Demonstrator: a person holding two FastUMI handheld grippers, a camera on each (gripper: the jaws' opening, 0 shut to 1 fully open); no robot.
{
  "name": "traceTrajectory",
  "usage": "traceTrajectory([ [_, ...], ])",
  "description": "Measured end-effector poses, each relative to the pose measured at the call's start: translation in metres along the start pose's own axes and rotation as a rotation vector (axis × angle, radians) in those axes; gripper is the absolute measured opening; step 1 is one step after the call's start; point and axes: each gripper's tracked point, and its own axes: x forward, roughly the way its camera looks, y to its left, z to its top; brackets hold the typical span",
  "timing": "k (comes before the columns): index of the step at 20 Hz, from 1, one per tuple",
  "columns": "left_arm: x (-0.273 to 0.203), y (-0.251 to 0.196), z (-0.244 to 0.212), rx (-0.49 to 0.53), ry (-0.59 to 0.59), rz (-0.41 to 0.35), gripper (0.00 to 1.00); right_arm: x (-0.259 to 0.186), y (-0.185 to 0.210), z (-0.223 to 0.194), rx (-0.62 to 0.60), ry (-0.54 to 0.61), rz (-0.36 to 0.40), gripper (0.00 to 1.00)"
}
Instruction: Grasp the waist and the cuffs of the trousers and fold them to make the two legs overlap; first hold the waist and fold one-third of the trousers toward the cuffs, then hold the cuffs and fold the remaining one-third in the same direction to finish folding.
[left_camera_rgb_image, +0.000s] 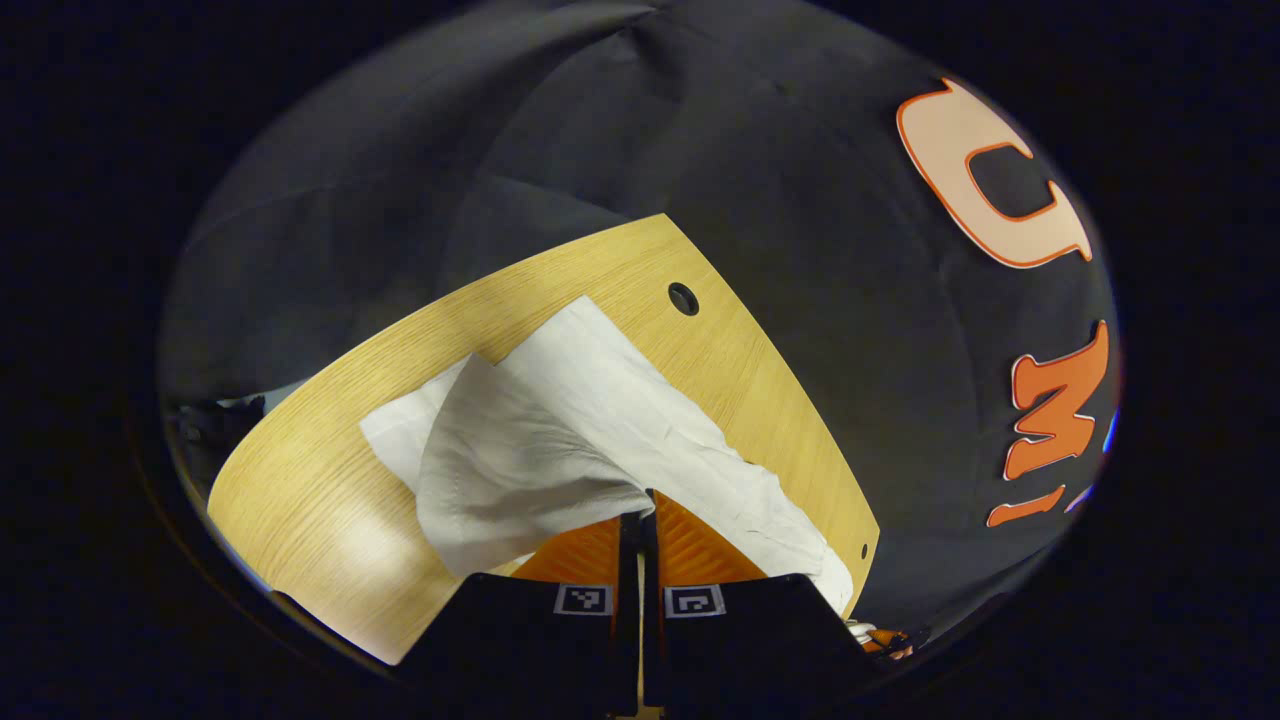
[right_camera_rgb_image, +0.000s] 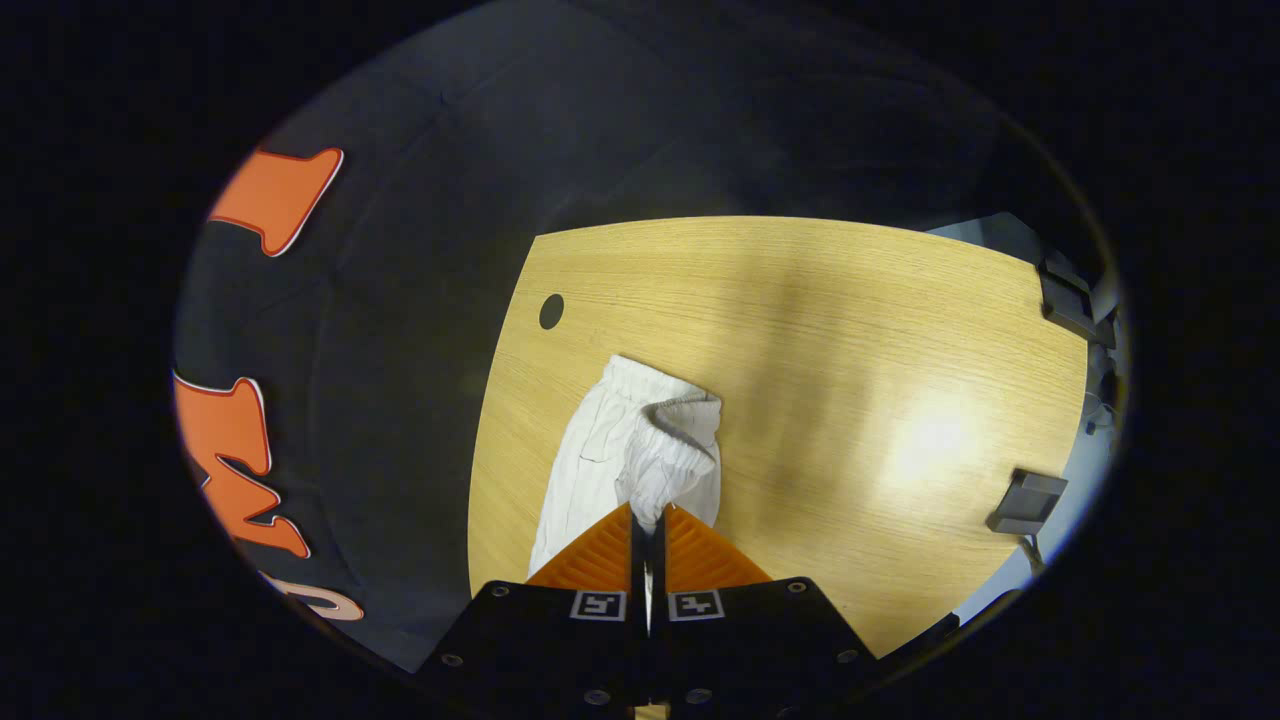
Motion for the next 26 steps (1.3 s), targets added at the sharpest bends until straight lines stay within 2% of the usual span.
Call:
traceTrajectory([
  [2, 0.013, -0.010, 0.010, 0.042, 0.031, -0.008, 0.05, 0.005, 0.014, 0.001, -0.007, 0.013, -0.011, 0.01],
  [5, 0.028, -0.014, 0.029, 0.035, 0.062, -0.006, 0.05, 0.017, 0.028, 0.009, 0.035, 0.040, -0.012, 0.01],
  [9, 0.047, 0.000, 0.047, 0.009, 0.077, 0.037, 0.05, 0.041, 0.041, 0.027, 0.113, 0.086, -0.005, 0.01],
  [12, 0.072, 0.017, 0.053, -0.050, 0.102, 0.062, 0.05, 0.068, 0.053, 0.034, 0.149, 0.124, -0.002, 0.01],
  [15, 0.094, 0.020, 0.051, -0.013, 0.124, 0.110, 0.05, 0.098, 0.062, 0.039, 0.144, 0.155, -0.024, 0.01],
  [19, 0.107, 0.012, 0.065, -0.013, 0.102, 0.114, 0.05, 0.124, 0.073, 0.041, 0.172, 0.182, 0.012, 0.01],
  [21, 0.108, 0.015, 0.067, 0.001, 0.096, 0.143, 0.08, 0.129, 0.080, 0.038, 0.155, 0.184, 0.077, 0.03],
  [22, 0.104, 0.015, 0.068, 0.001, 0.092, 0.150, 0.17, 0.125, 0.081, 0.040, 0.131, 0.173, 0.114, 0.08],
  [23, 0.102, 0.016, 0.070, 0.012, 0.078, 0.165, 0.18, 0.124, 0.089, 0.040, 0.106, 0.151, 0.163, 0.14],
  [24, 0.101, 0.017, 0.074, 0.035, 0.058, 0.179, 0.19, 0.120, 0.094, 0.045, 0.083, 0.128, 0.191, 0.29],
  [25, 0.097, 0.017, 0.077, 0.062, 0.045, 0.192, 0.25, 0.115, 0.100, 0.055, 0.068, 0.100, 0.211, 0.38],
  [26, 0.092, 0.015, 0.077, 0.085, 0.042, 0.201, 0.34, 0.111, 0.095, 0.061, 0.055, 0.076, 0.200, 0.51],
])
